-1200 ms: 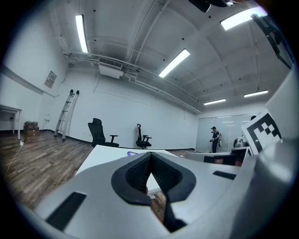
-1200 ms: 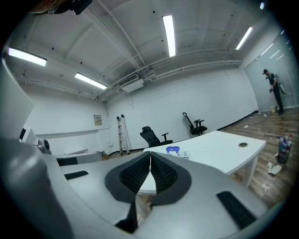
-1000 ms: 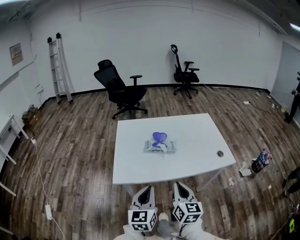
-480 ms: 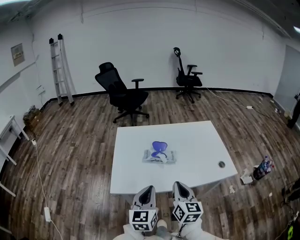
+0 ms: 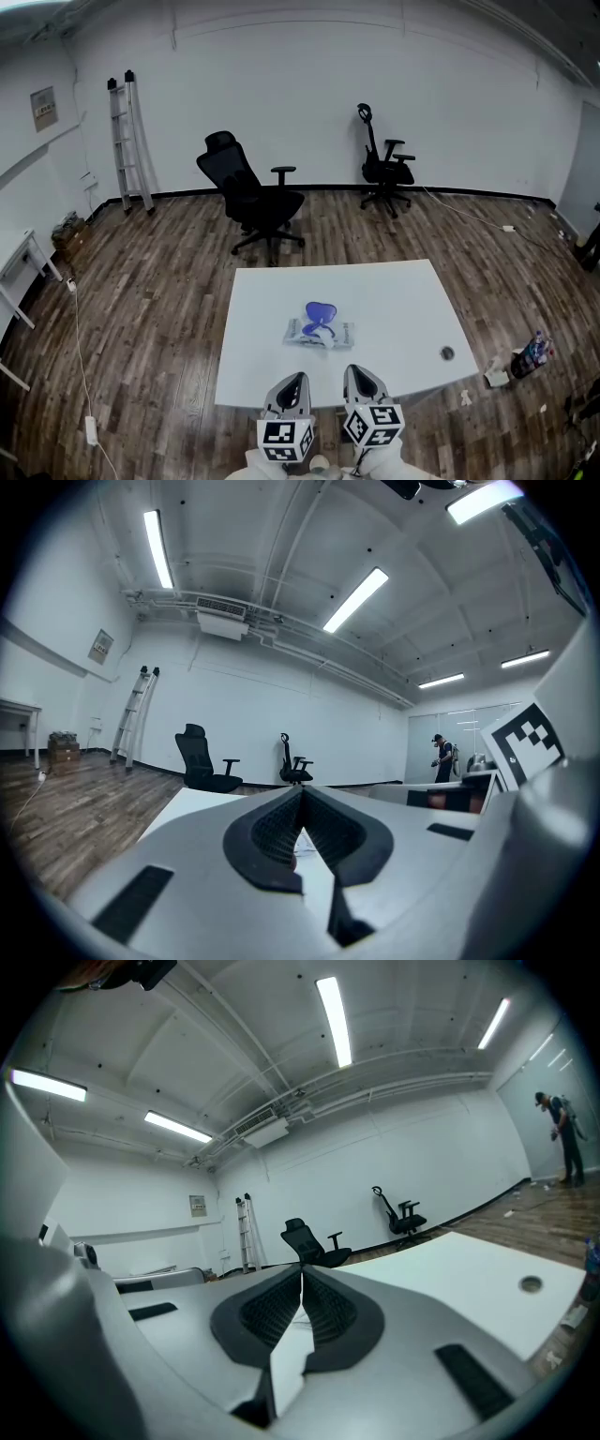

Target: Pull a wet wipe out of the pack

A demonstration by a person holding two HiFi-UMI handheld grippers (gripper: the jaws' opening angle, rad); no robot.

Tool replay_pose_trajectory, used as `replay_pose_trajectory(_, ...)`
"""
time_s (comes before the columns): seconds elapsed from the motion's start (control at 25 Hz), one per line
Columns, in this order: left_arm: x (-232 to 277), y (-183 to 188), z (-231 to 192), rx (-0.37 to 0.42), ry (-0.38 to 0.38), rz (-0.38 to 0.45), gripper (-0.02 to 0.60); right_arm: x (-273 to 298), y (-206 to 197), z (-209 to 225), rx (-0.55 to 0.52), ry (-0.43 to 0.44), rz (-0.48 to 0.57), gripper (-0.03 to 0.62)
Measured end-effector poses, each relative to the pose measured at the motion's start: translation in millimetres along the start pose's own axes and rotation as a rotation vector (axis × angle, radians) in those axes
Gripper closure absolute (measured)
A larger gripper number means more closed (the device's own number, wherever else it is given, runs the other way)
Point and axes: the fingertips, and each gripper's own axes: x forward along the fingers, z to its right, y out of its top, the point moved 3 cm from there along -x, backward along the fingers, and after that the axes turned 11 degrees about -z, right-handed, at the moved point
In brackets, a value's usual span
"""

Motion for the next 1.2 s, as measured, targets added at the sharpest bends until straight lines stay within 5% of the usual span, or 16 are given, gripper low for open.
replay_pose_trajectory(1.2, 82.9, 12.2, -16.3, -0.003, 0.026, -0.040, 0.583, 73.7, 15.1, 42.5, 0.031, 0.022, -0.066, 0.585)
